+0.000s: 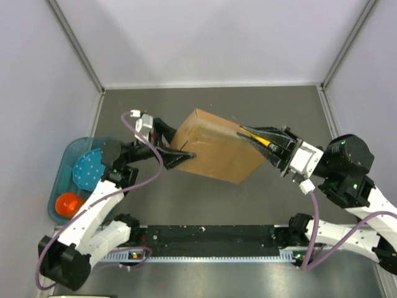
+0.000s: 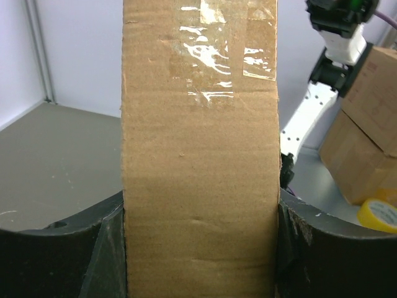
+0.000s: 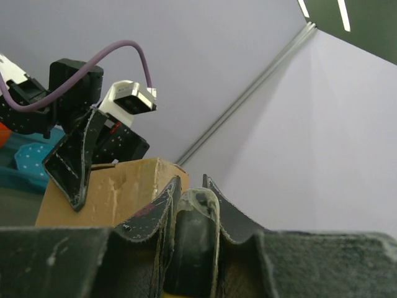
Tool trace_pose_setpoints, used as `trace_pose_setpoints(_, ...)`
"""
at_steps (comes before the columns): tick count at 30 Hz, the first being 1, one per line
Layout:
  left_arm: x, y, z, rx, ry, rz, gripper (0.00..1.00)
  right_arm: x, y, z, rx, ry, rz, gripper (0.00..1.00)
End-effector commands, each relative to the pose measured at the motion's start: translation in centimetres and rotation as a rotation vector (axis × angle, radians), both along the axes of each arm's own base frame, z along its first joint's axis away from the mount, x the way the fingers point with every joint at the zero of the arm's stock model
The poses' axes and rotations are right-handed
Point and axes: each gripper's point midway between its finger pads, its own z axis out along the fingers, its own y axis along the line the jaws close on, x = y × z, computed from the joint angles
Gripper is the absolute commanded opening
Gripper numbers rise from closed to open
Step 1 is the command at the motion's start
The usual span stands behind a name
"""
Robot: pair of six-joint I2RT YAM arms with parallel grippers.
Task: Unpack the express box
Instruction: Pick up the express box from the center of the board, then cut the express box.
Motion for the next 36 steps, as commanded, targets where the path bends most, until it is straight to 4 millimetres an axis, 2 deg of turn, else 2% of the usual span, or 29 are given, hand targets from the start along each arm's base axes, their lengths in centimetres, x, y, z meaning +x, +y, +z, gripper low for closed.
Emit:
trace_pose_setpoints(1,-3.0,1.5,2.2,-0.067,-0.250,0.005,0.00,-0.9,0.2,0.9,0.066,0.012,0.067,0.00)
trace_pose_setpoints(5,-2.4,2.9,0.5,-0.063,-0.253,0.082,0.00,-1.4,1.3,0.5,0.050,0.044,0.134,0.00)
trace_pose_setpoints(9,-2.7,4.0,0.5,-0.061,-0.272,0.120,0.00,-1.6,2.8,-0.7,0.031,0.083,0.198,0.00)
trace_pose_setpoints(17,-2.7,4.0,0.9,-0.062,-0.209,0.105,0.00,-1.5,4.8,-2.0,0.011,0.100,0.254,0.00)
trace_pose_setpoints(27,-2.1,3.9,1.7,-0.069,-0.164,0.106,0.00,-1.3,5.7,-2.4,0.050,0.109,0.274,0.00)
trace_pose_setpoints(36,-2.0,3.9,2.3,-0.078,-0.142,0.107,0.00,-1.3,6.3,-1.6,0.098,0.086,0.276,0.00)
